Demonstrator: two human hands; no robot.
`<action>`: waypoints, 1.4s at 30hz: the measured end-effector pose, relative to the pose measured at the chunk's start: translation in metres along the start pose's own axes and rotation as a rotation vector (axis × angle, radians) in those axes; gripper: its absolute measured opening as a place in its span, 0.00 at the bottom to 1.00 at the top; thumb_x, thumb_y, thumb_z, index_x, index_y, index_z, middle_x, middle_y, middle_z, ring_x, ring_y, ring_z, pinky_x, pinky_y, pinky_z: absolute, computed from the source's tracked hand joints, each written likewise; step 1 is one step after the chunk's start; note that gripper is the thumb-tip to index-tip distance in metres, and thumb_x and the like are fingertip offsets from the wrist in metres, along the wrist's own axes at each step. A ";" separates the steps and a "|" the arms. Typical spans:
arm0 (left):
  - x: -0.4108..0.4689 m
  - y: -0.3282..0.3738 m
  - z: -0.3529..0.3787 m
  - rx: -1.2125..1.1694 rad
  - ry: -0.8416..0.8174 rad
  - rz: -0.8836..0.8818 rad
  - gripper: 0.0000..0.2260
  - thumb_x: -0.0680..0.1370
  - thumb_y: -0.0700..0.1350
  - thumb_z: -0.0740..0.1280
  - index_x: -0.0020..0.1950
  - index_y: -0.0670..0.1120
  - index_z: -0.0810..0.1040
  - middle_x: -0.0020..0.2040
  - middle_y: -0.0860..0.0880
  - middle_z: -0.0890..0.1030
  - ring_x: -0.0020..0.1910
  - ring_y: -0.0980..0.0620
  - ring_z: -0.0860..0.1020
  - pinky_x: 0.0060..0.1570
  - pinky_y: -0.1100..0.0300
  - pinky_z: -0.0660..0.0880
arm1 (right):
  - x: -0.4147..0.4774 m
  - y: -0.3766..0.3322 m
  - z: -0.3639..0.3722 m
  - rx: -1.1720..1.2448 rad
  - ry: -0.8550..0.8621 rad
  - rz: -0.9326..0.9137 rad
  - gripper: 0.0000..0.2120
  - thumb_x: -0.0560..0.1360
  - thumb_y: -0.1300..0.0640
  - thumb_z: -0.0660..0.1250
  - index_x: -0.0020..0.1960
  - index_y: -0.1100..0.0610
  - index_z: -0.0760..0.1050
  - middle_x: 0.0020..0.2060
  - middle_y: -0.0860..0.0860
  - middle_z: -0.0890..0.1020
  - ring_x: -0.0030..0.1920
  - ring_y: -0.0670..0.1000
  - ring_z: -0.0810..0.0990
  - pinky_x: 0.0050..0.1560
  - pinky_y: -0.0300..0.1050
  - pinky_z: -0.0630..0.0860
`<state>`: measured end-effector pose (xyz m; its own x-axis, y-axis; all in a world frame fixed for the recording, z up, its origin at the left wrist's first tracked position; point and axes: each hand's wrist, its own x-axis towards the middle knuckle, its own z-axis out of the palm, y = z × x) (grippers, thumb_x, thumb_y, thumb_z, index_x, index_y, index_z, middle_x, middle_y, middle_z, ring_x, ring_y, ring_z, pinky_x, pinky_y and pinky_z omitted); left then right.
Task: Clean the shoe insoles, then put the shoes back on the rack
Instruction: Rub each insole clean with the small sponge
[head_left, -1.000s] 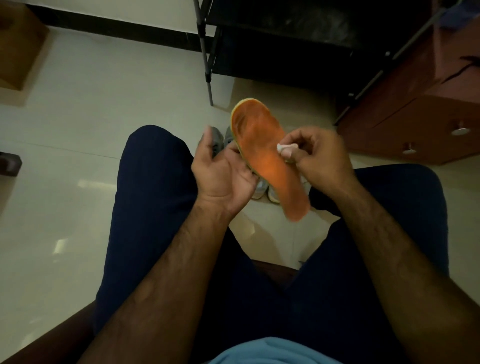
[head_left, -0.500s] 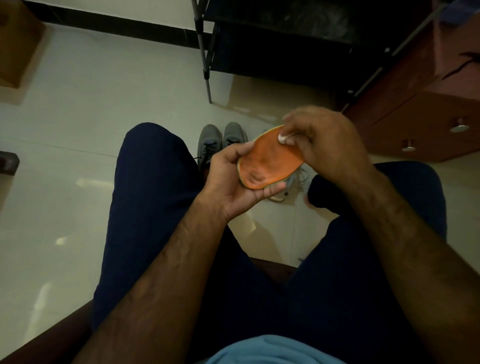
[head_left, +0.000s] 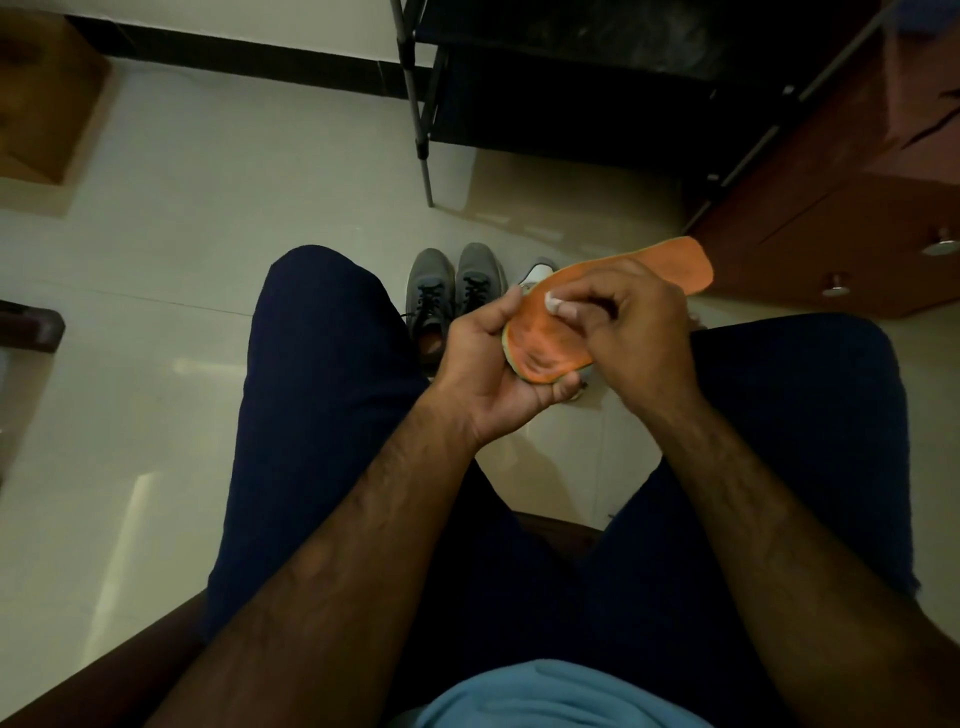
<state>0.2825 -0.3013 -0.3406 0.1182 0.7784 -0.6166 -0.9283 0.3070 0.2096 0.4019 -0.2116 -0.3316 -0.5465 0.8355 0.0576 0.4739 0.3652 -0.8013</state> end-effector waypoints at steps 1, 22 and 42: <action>0.000 -0.001 0.000 0.007 0.007 0.003 0.26 0.83 0.58 0.57 0.76 0.43 0.69 0.58 0.41 0.81 0.50 0.43 0.81 0.40 0.53 0.79 | -0.002 -0.001 0.002 -0.007 -0.010 -0.011 0.04 0.75 0.61 0.75 0.47 0.54 0.87 0.48 0.47 0.84 0.52 0.43 0.81 0.56 0.47 0.80; 0.000 -0.004 -0.003 -0.045 0.066 0.007 0.28 0.85 0.58 0.52 0.78 0.42 0.69 0.64 0.41 0.77 0.57 0.43 0.79 0.53 0.48 0.76 | -0.008 -0.010 0.014 -0.014 -0.146 -0.190 0.07 0.73 0.67 0.72 0.46 0.58 0.87 0.44 0.52 0.84 0.47 0.48 0.83 0.51 0.48 0.80; 0.005 -0.005 -0.011 -0.061 0.090 0.043 0.24 0.84 0.55 0.54 0.64 0.40 0.79 0.59 0.40 0.82 0.63 0.41 0.79 0.71 0.45 0.68 | -0.014 -0.014 0.015 0.010 -0.218 -0.231 0.09 0.73 0.69 0.71 0.46 0.59 0.87 0.44 0.50 0.85 0.47 0.47 0.83 0.50 0.43 0.80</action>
<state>0.2840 -0.3051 -0.3528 0.0487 0.7370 -0.6742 -0.9518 0.2390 0.1925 0.3927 -0.2345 -0.3304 -0.7745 0.6229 0.1102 0.3142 0.5299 -0.7877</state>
